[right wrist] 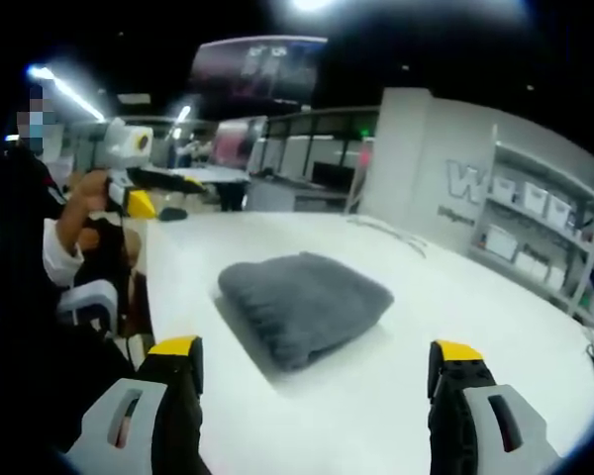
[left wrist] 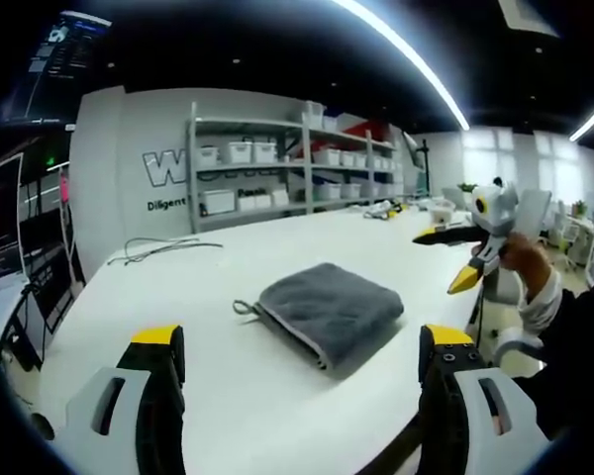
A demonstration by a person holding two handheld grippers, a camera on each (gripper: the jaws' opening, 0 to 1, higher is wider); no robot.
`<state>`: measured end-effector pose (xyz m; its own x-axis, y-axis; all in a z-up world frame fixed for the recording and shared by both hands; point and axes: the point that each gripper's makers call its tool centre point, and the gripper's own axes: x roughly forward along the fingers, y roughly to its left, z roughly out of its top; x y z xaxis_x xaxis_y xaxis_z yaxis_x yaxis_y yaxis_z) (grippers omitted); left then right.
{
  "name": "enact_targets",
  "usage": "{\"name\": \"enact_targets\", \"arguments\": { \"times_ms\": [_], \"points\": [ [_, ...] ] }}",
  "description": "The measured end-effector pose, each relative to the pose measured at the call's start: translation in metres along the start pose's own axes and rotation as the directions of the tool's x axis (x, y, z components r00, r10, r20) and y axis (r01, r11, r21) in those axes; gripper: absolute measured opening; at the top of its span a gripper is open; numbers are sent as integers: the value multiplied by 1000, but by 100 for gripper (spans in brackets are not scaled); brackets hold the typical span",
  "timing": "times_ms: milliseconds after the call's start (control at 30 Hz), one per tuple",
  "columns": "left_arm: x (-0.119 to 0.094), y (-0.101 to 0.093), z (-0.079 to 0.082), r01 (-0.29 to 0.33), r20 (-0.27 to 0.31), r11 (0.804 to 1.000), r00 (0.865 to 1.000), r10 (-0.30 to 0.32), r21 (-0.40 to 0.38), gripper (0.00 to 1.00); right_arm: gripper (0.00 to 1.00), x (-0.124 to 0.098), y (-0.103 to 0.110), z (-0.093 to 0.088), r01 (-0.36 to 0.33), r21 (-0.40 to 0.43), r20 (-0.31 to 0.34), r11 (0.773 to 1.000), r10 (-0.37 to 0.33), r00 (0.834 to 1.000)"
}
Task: Open the folded towel by lifting each exposed corner and separating the folded layers until the towel lies flat within the target outline without major curled edges
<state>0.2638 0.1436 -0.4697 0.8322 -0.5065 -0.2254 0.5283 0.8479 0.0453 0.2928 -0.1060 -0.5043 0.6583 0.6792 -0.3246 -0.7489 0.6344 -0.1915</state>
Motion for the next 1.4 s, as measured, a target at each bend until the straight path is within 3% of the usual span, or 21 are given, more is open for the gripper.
{"name": "enact_targets", "arguments": {
  "times_ms": [1167,1400],
  "points": [
    [7,1,-6,10,-9,1000,1000,-10,-1,97,95,10,17,-9,-9,3,-9,1000,9,1000],
    [14,-2,-13,17,-28,1000,999,-17,-5,97,95,13,10,-13,-10,10,-12,1000,10,1000]
  ]
}}
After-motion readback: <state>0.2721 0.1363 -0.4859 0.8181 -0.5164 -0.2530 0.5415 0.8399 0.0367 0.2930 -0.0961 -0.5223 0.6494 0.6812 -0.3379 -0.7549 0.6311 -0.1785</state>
